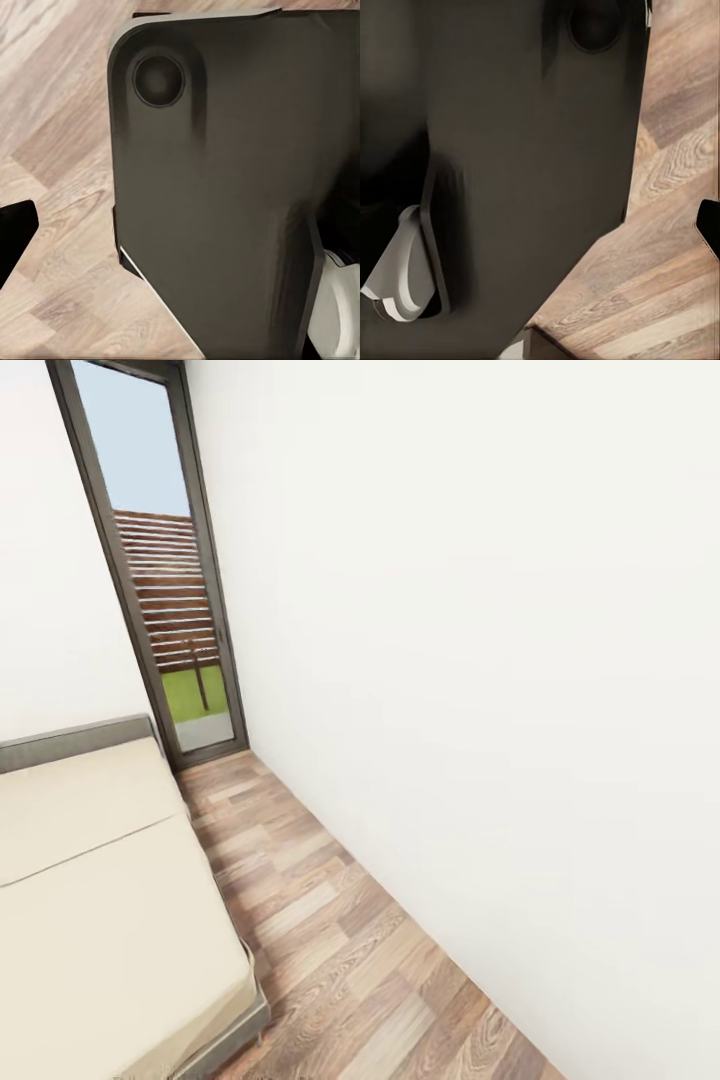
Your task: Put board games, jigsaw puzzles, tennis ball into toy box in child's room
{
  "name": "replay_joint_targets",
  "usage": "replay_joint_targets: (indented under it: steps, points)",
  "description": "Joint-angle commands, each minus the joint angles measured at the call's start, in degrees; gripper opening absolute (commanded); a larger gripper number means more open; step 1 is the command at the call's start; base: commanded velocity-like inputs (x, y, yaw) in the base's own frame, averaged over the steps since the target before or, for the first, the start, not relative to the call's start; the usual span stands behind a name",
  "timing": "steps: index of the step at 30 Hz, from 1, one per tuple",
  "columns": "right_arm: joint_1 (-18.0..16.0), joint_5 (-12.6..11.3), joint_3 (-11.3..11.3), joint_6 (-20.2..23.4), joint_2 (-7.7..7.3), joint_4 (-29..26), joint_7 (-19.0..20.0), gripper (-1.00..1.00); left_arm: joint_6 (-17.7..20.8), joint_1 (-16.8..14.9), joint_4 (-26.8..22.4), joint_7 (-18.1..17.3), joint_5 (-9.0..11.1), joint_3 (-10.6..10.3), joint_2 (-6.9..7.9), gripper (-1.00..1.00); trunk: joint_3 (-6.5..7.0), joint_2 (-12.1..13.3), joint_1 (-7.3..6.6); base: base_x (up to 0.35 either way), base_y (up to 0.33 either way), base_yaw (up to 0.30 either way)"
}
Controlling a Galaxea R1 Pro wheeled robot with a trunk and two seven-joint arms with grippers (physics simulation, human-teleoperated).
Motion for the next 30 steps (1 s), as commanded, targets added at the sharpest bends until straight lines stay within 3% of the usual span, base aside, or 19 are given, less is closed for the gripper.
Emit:
replay_joint_targets:
  steps: [1,30]
  points:
    - [0.0,0.0,0.1,0.0,0.00,0.0,0.0,1.00,-0.1,0.0,0.0,0.0,0.0,0.1,0.09,1.00,0.14,0.4,-0.22,0.000,0.000,0.273]
    - [0.0,0.3,0.3,0.2,-0.08,0.0,0.0,1.00,-0.4,0.0,0.0,0.0,0.0,-0.2,0.30,1.00,5.35,12.0,-6.59,0.000,0.000,0.273]
